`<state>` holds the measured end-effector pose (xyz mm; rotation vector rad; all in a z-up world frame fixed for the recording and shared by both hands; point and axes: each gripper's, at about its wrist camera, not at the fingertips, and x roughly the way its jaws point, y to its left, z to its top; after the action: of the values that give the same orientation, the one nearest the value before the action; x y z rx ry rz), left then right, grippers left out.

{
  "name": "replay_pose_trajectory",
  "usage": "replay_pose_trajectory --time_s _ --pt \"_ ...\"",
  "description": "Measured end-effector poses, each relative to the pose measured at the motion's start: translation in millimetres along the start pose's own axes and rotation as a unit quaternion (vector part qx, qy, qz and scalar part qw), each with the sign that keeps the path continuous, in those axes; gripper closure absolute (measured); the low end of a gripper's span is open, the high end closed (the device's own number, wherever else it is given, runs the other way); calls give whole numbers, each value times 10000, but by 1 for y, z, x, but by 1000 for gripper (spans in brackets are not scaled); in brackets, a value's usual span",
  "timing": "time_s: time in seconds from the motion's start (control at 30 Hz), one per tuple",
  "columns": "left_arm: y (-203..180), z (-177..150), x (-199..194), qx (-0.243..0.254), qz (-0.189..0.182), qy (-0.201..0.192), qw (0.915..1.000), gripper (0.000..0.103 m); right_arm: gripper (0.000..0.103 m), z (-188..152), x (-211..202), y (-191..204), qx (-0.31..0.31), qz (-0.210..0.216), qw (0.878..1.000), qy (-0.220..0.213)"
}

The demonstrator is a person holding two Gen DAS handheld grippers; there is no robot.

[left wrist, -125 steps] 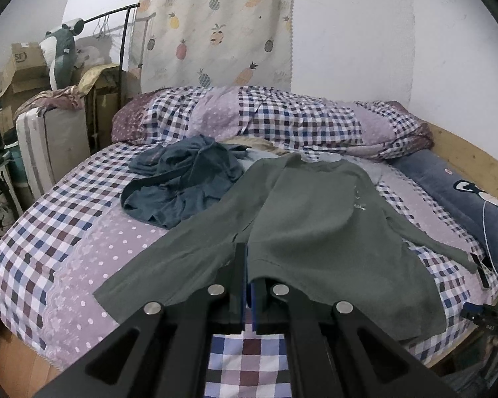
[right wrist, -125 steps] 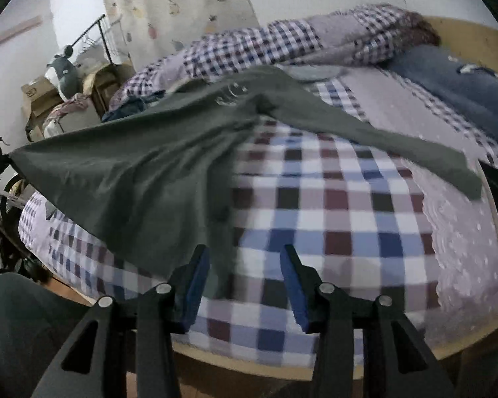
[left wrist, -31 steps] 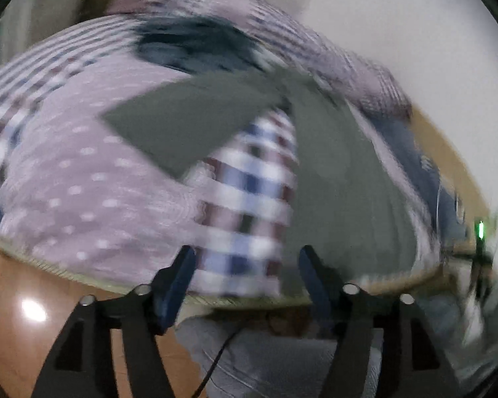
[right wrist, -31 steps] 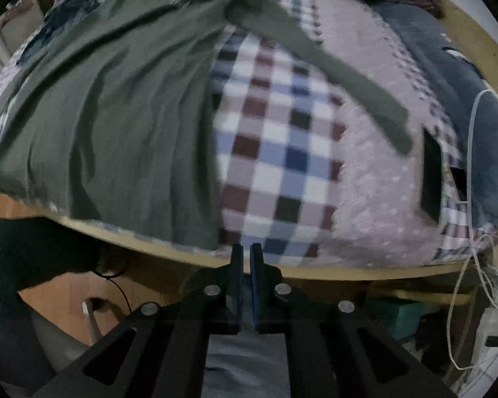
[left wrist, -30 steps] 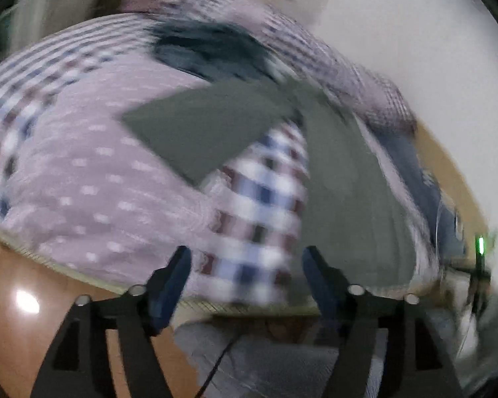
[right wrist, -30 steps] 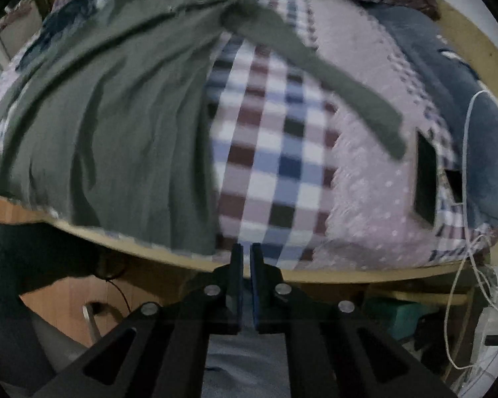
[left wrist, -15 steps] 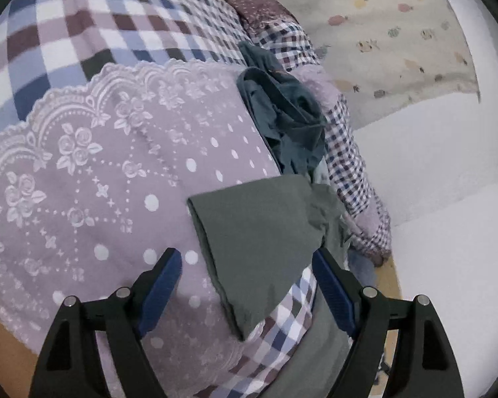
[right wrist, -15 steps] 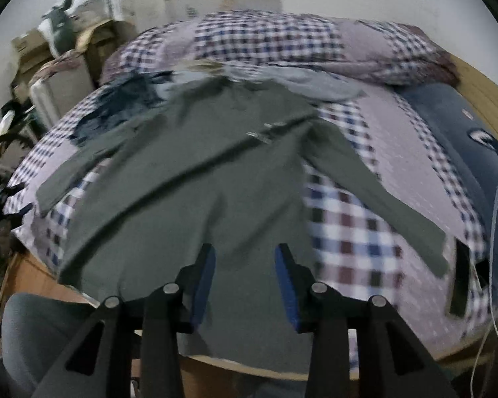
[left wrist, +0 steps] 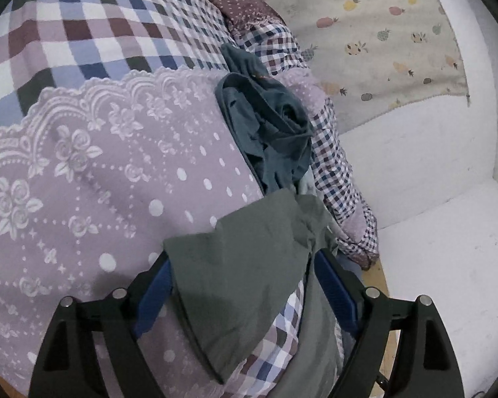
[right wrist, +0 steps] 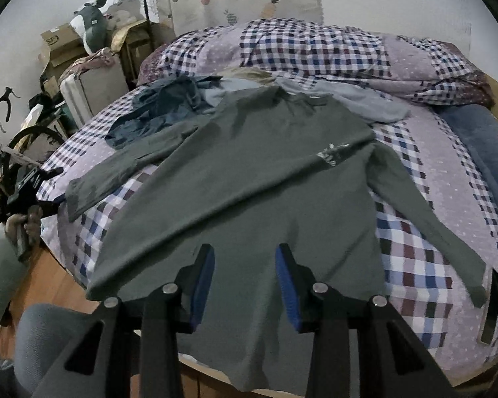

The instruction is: Fold clothes

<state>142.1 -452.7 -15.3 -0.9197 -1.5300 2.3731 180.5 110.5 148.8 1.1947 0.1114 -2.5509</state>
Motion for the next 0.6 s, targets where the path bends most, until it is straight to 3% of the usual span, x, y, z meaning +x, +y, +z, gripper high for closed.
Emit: replay_pose_trajectory --time_s 0.07,0.1,0.13,0.23,0.37,0.6 --pt "-1 1 2 24 275 11 9996 50 62 0 4 4 -1 37 10000 25" --pt "1 3 2 -25 371 32 9993 74 62 0 6 5 -8 40 10000 37" --pt "2 5 3 -76 462 44 9989 90 62 1 9 7 -16 39 10000 53" --pt "2 15 0 -69 610 -122 9980 97 62 3 15 10 -15 63 10000 72" --pt "-12 41 -13 228 837 -436 9953 98 62 6 22 15 -65 89 9999 117" --pt "-31 126 -39 407 985 -1075 9885 99 62 13 34 15 -52 113 9997 186"
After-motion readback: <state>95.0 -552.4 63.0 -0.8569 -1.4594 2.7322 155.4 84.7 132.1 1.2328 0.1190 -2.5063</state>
